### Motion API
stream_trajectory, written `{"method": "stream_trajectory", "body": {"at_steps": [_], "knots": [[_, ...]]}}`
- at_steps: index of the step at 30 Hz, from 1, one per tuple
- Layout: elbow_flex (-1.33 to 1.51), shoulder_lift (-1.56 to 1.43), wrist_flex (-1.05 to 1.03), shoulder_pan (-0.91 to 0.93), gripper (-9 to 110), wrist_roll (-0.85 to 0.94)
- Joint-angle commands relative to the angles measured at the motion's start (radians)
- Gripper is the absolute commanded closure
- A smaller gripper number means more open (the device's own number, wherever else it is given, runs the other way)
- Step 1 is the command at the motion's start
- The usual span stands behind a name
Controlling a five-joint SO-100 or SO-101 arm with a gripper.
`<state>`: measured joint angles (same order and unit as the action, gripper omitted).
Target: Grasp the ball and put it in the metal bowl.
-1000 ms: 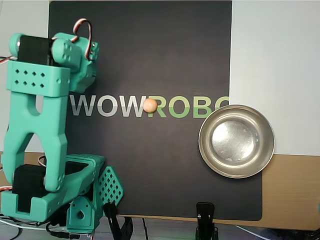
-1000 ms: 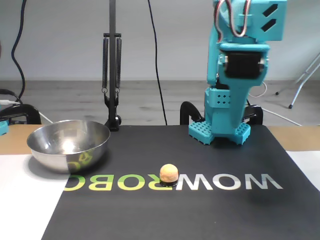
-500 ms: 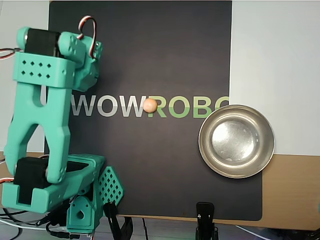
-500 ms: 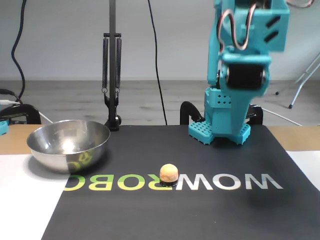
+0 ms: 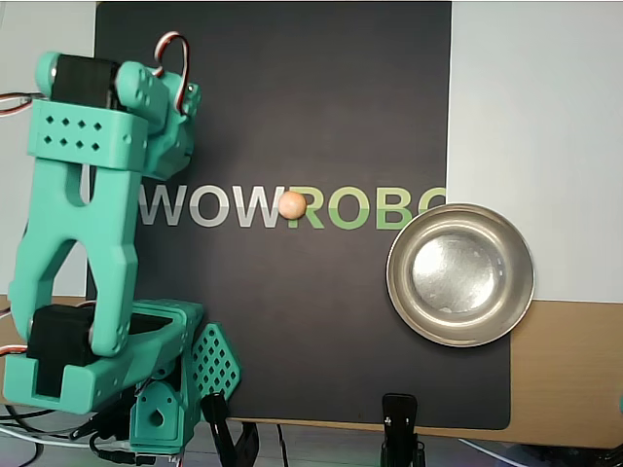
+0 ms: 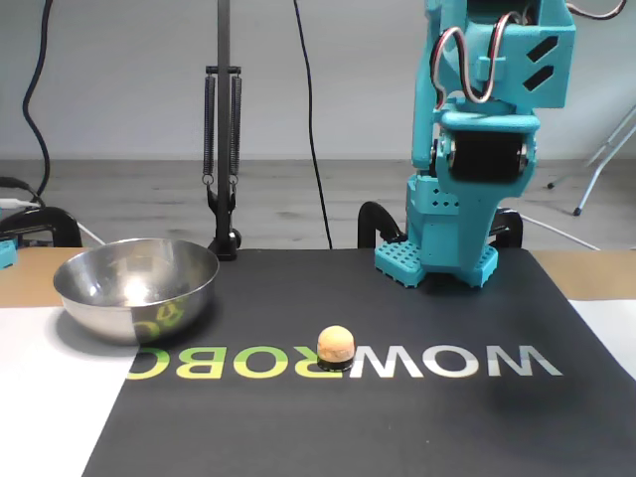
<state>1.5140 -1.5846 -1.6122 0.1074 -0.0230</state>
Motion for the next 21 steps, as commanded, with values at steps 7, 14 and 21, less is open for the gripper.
{"method": "stream_trajectory", "body": {"at_steps": [7, 14, 21], "knots": [[0.061, -0.031, 0.086, 0.018, 102, 0.003], [0.213, -0.123, 0.179, 0.018, 102, 0.005], [0.295, -0.195, 0.199, 0.02, 102, 0.005]]}}
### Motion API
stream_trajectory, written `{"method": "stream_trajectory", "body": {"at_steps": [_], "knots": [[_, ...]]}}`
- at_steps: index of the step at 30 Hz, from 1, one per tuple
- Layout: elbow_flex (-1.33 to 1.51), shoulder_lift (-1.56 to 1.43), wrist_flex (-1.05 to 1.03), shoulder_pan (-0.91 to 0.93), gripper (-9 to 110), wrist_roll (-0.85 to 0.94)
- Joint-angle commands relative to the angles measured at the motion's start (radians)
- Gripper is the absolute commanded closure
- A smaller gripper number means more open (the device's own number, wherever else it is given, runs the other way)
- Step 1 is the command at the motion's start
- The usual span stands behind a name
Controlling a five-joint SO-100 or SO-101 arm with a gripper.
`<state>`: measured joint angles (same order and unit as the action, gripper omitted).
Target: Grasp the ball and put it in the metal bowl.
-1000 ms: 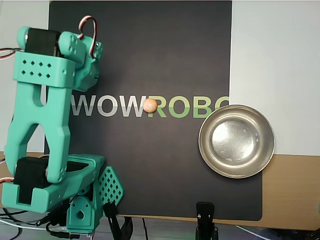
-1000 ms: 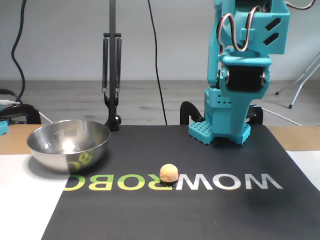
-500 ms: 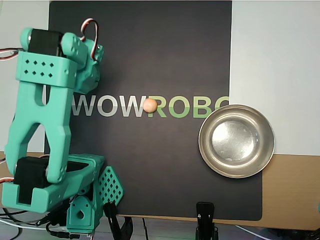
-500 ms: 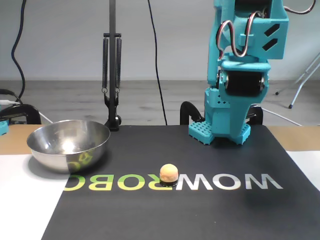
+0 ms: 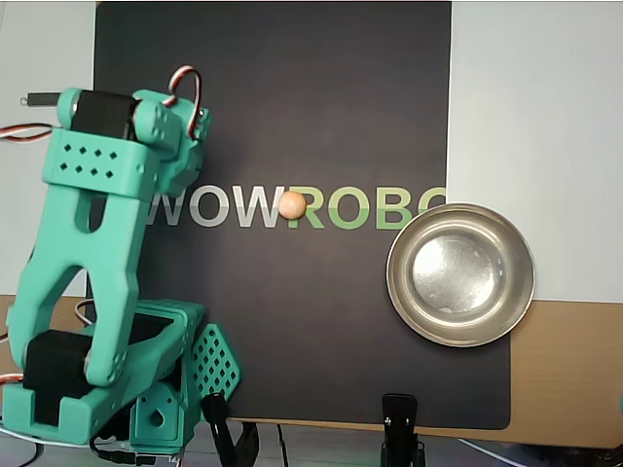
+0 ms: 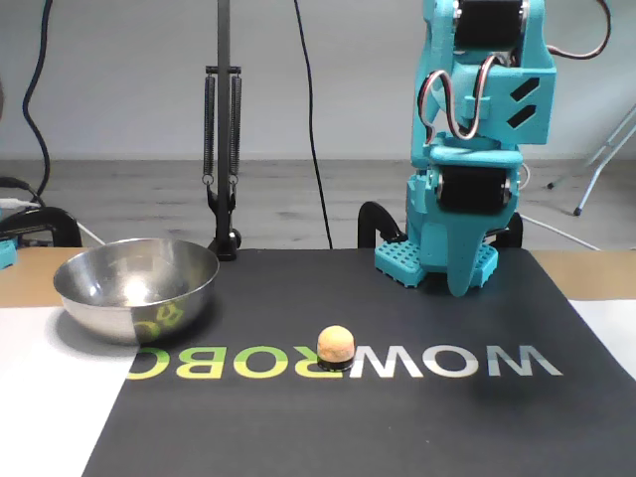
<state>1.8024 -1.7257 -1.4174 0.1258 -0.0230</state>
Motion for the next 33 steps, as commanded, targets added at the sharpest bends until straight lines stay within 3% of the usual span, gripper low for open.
{"method": "stream_trajectory", "body": {"at_steps": [1, 33], "knots": [[0.008, -0.061, 0.005, 0.002, 102, 0.005], [0.029, -0.089, 0.04, 0.132, 102, 0.006]]}}
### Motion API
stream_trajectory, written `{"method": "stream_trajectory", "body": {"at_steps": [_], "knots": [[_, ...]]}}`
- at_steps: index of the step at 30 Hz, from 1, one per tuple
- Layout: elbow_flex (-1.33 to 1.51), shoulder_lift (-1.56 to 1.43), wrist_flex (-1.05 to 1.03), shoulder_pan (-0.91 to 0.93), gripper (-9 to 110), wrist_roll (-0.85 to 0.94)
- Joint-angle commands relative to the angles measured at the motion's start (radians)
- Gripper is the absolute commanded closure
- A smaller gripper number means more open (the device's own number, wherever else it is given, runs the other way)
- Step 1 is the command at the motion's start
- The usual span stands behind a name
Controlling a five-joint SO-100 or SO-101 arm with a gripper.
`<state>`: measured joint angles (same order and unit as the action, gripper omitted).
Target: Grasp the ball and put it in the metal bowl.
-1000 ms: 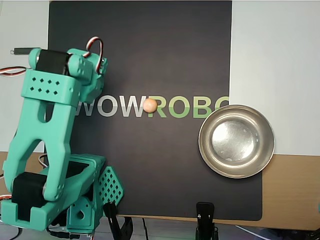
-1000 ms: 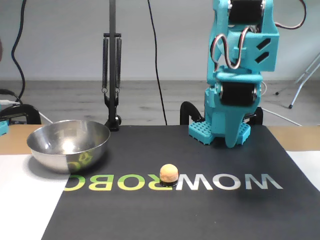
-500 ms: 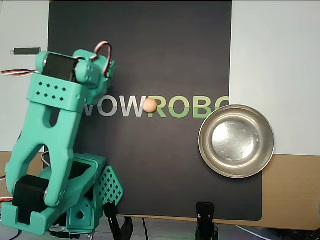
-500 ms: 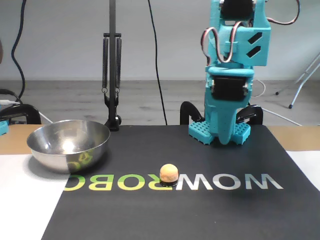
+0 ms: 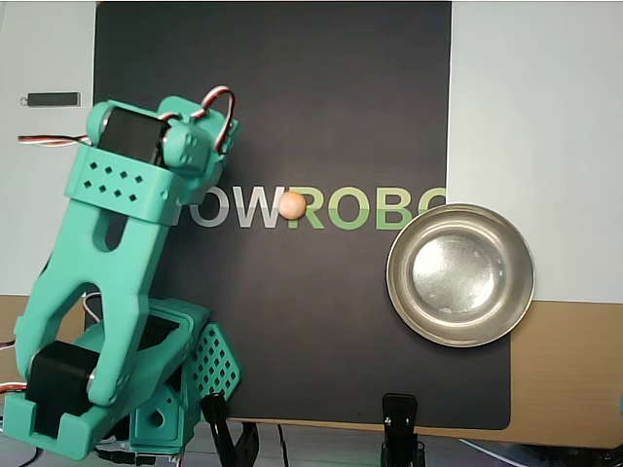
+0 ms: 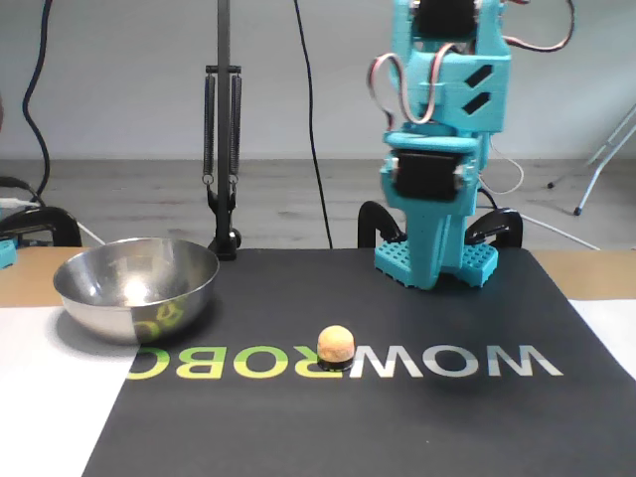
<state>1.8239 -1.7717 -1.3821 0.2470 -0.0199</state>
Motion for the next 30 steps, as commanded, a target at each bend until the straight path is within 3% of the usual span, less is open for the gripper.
{"method": "stream_trajectory", "body": {"at_steps": [1, 18, 30], "knots": [[0.018, -0.043, 0.005, 0.011, 102, 0.003], [0.146, -0.164, 0.006, 0.038, 102, 0.051], [0.264, -0.167, 0.183, 0.091, 102, 0.043]]}}
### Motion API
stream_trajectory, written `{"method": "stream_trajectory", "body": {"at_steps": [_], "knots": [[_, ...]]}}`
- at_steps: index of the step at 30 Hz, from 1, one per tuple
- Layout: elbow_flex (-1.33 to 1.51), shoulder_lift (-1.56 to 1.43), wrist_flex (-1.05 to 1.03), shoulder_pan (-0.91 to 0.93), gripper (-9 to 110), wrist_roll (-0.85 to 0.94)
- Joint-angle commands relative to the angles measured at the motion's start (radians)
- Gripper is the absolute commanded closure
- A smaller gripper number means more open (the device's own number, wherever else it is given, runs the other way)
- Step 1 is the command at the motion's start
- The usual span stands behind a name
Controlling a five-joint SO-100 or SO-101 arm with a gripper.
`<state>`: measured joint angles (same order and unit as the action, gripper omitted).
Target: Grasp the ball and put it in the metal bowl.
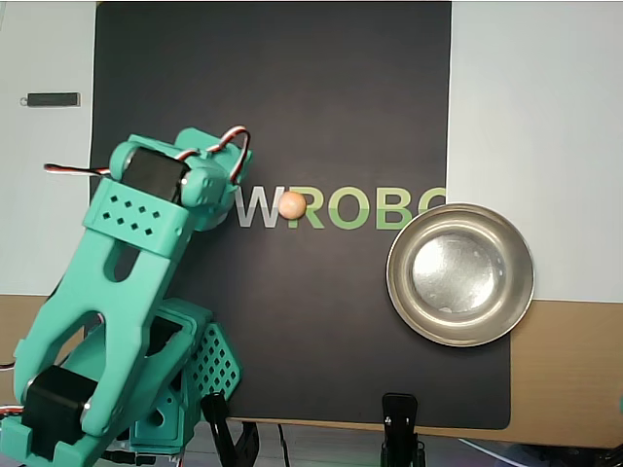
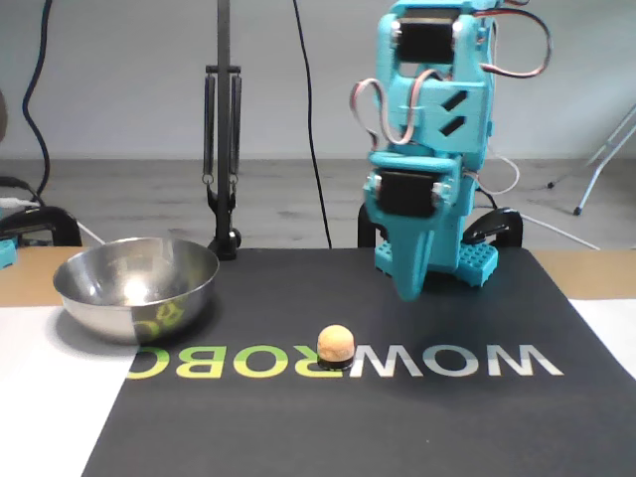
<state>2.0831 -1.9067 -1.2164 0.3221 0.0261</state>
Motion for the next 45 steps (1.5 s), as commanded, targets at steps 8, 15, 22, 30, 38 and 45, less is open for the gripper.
{"method": "stream_trajectory", "body": {"at_steps": [8, 15, 22, 30, 38, 45], "knots": [[0.003, -0.032, 0.017, 0.06, 102, 0.003], [0.005, -0.031, 0.017, 0.107, 102, 0.005], [0.005, -0.023, 0.017, 0.153, 102, 0.005], [0.006, -0.018, 0.017, 0.19, 102, 0.005], [0.008, -0.015, 0.071, 0.256, 102, 0.005], [0.006, 0.023, 0.071, 0.282, 102, 0.005]]}}
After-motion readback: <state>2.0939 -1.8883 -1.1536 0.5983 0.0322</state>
